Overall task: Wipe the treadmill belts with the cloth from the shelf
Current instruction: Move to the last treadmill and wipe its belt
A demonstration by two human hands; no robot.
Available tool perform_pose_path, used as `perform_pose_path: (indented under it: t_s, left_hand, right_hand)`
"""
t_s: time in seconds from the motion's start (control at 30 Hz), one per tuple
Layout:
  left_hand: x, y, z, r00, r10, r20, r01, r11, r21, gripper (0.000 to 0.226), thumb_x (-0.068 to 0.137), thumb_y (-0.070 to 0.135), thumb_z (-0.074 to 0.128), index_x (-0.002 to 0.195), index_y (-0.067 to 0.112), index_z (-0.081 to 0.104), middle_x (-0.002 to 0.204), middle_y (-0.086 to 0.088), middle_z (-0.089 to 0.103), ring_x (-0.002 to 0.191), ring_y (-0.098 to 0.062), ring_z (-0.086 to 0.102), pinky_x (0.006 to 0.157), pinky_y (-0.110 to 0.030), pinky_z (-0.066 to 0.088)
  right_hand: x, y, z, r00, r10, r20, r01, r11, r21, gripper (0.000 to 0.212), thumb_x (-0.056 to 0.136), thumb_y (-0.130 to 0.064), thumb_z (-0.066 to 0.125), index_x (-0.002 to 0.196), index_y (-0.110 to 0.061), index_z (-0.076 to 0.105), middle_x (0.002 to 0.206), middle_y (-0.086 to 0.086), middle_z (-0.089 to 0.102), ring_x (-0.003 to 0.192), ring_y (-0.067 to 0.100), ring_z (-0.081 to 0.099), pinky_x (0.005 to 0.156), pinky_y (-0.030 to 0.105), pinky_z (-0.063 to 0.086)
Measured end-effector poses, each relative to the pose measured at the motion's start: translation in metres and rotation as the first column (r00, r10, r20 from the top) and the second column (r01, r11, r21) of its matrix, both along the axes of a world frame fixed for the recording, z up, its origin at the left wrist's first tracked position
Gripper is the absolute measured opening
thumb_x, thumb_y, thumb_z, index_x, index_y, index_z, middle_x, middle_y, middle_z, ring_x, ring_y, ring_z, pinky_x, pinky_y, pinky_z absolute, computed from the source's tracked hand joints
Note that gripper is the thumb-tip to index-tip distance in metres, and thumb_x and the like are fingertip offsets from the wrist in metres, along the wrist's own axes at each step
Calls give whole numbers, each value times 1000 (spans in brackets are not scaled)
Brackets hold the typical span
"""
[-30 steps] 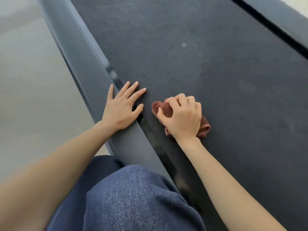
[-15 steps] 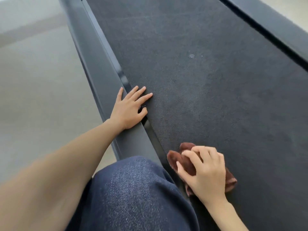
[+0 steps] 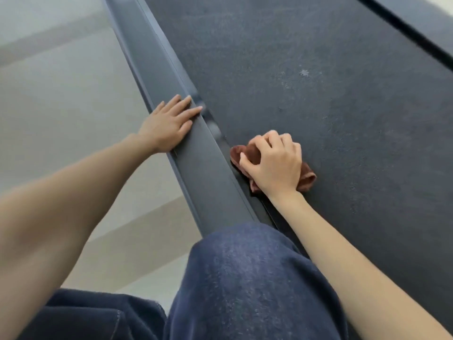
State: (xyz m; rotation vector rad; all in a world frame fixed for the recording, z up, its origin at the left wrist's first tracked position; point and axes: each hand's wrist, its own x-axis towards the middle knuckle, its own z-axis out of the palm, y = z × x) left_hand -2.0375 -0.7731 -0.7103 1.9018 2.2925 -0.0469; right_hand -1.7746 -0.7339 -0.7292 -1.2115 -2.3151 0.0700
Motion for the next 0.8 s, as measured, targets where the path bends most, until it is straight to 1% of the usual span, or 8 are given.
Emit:
perform_pose_path:
  t_s: [0.17,0.23,0.3,0.37,0.43,0.5,0.63,0.8]
  left_hand:
    - [-9,-1,-10,996,-82,32,80,995,62,55,94,45,12,147,37,24,159,4,13,146,-17,4,116,-36,-2]
    - [-21,8,-9,990,-138,9,137,990,44,53,96,46,11,147,39,21,159,5,12,146,-17,4,117,-35,-1]
    - [-34,25,-9,986,-164,-6,164,986,34,46,102,43,16,148,39,20,159,5,11,146,-16,2,117,-34,-1]
    - [-41,38,-12,986,-163,-21,164,985,49,45,103,39,20,147,39,22,159,5,12,146,-15,2,117,-34,-2]
    - [-43,44,-15,984,-178,-30,180,981,74,45,102,41,20,147,39,24,158,5,14,146,-15,3,118,-35,-1]
    - [-44,46,-16,980,-199,-23,200,976,83,51,98,46,13,147,39,25,158,5,15,146,-15,3,118,-37,-1]
    - [-43,45,-18,982,-190,5,189,977,98,59,91,50,8,146,40,26,158,6,17,146,-15,3,118,-36,-2]
    - [-43,44,-19,980,-196,-20,197,970,140,47,99,45,19,146,40,27,157,5,19,146,-15,4,118,-37,-1]
  right_hand:
    - [-48,33,1,997,-71,20,71,996,-47,30,73,-48,61,78,-19,63,80,2,58,76,29,54,67,35,37]
    - [-38,33,8,996,-2,-86,-11,990,-142,33,73,-50,59,80,-18,64,80,1,59,79,27,55,70,35,37]
    - [-25,21,16,964,60,-258,-128,958,-257,36,73,-51,58,81,-17,65,82,-2,61,81,22,55,73,35,42]
    - [-17,2,22,926,169,-338,-262,932,-252,30,73,-47,62,79,-17,65,83,-5,62,81,20,55,76,40,46]
    - [-18,-15,16,896,344,-282,-403,895,-190,25,74,-43,67,78,-18,64,82,-6,61,79,19,54,73,40,45]
    - [-29,-23,11,895,414,-169,-435,892,-124,25,75,-43,68,78,-19,65,81,-5,60,76,20,52,69,37,42]
    - [-70,-17,15,950,312,-1,-312,950,-10,28,73,-47,63,79,-20,65,79,-1,58,74,24,52,65,35,39]
    - [-117,14,18,984,170,52,-166,984,-72,35,72,-53,56,80,-20,65,77,0,56,73,25,52,64,38,44]
